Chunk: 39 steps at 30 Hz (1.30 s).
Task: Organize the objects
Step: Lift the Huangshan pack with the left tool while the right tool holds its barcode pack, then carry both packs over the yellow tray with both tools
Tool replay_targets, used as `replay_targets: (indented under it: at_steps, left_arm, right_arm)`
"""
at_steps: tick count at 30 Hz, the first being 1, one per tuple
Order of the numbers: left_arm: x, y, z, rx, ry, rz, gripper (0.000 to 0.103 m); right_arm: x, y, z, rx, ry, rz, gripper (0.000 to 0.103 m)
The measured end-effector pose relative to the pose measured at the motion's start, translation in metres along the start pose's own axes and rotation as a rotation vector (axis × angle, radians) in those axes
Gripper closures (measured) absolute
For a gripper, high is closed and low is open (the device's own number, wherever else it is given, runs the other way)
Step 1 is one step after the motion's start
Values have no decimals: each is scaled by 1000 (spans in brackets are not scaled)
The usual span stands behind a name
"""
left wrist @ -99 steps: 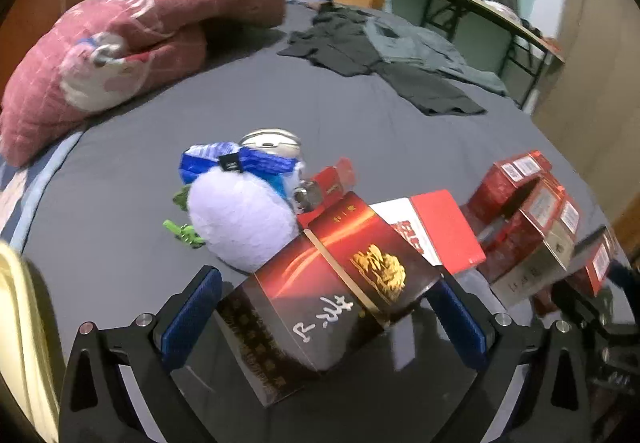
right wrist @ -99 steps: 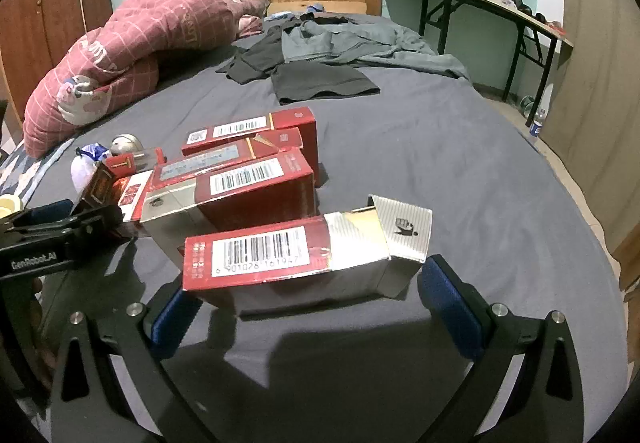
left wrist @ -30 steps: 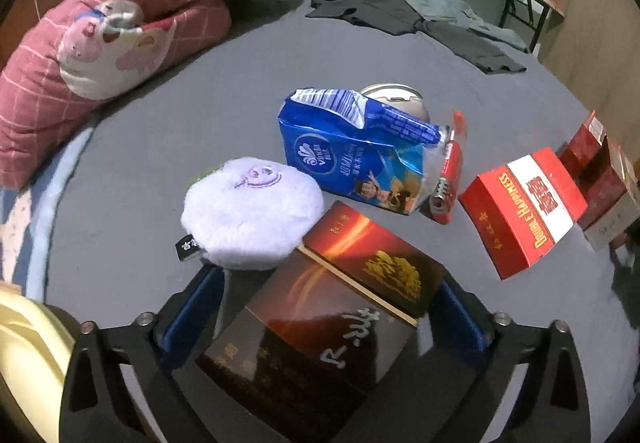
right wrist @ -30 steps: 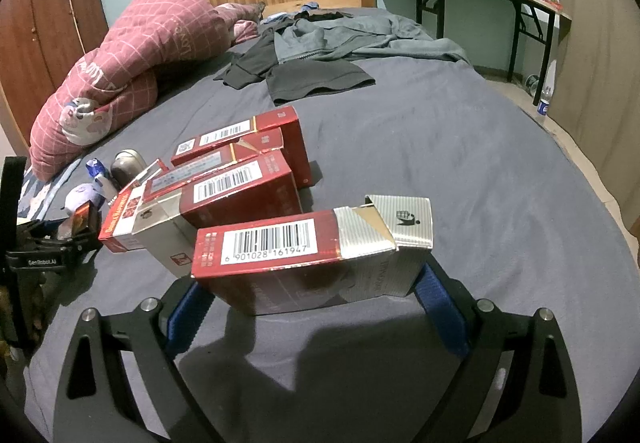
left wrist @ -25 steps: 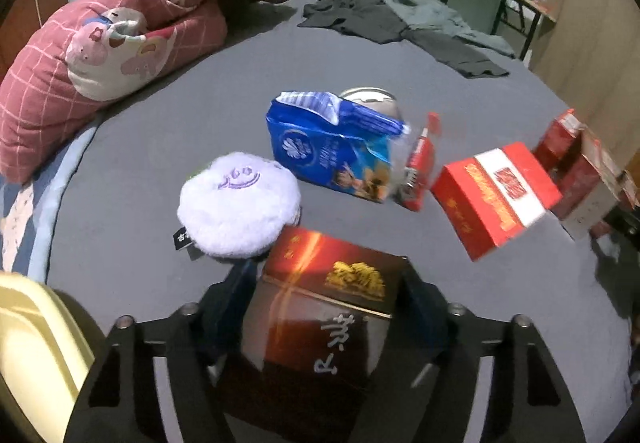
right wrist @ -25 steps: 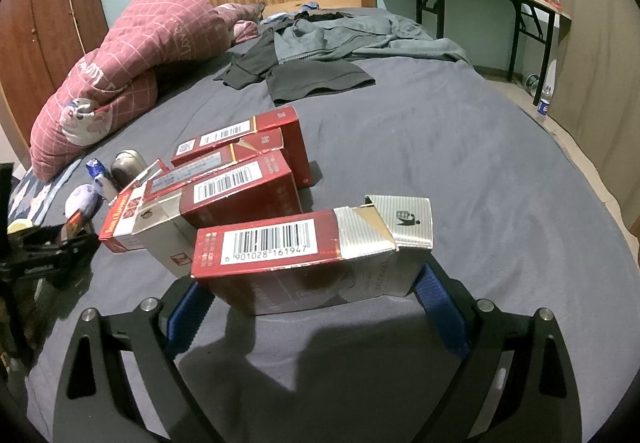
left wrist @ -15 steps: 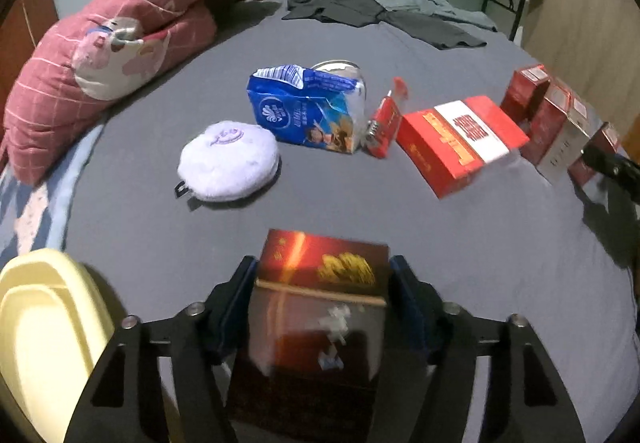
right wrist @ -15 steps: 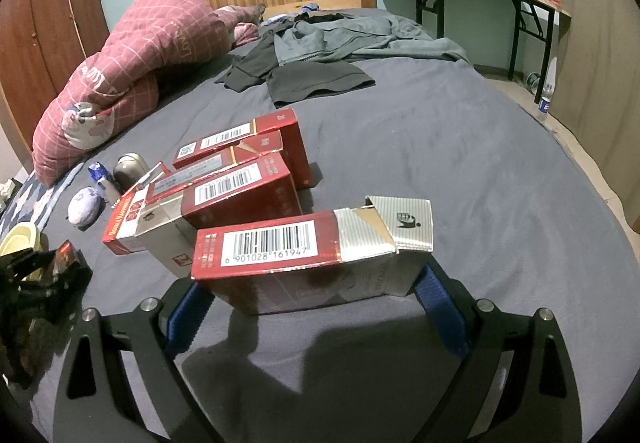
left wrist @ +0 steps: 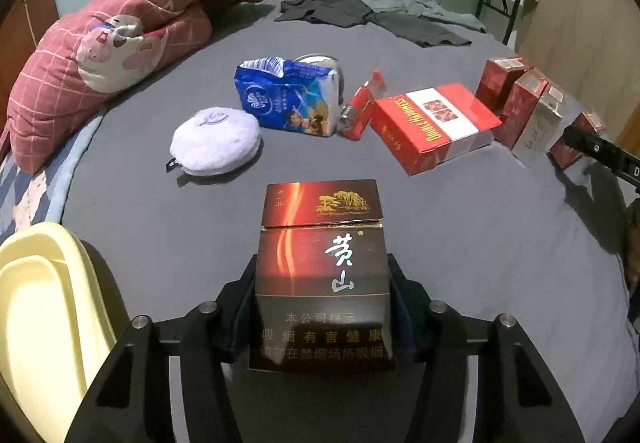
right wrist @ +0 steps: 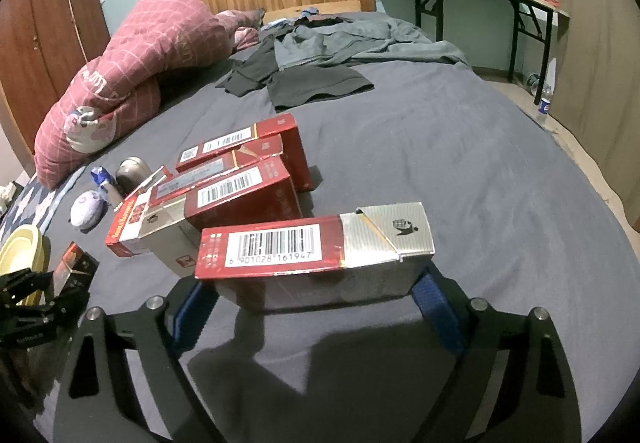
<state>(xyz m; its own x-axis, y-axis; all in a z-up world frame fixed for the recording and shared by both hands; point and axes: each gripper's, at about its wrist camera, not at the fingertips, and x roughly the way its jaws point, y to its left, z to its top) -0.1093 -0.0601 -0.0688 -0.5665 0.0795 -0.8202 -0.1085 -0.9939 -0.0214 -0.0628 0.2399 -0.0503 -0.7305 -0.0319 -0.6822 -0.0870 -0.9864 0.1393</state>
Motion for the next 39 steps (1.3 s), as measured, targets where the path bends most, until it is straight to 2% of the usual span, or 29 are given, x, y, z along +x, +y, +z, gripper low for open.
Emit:
replay_targets:
  at_steps: [5,9,14,18,22,26,39]
  left_arm:
    - [-26,-20,-4,-7,-45,-25,48]
    - [-62,-28,-4,-22,-121,-33,48]
    - [-111,-31,-20,-52,-211,9,48]
    - [-138,-23,-36,-82,-269,52,48]
    - [-152,-19,-45,-119,-278,24,48]
    - [-160,-19,-49,-121,-292,27,48]
    - [-149,-19,-45,-114,-264,48,48]
  right_arm:
    - [-22,-4,1,8,-28,-25,13]
    - [-51,-1,3,24,-45,-22,13]
    - [-92,17,7,45,-68,-23,13]
    - [-101,31,-3,39,-47,-22,13]
    - [-101,41,-18,15,-21,-34,13]
    - [-104,44,-23,11,-19,-40,13]
    - [-91,52,-30,-10,15,-37,13]
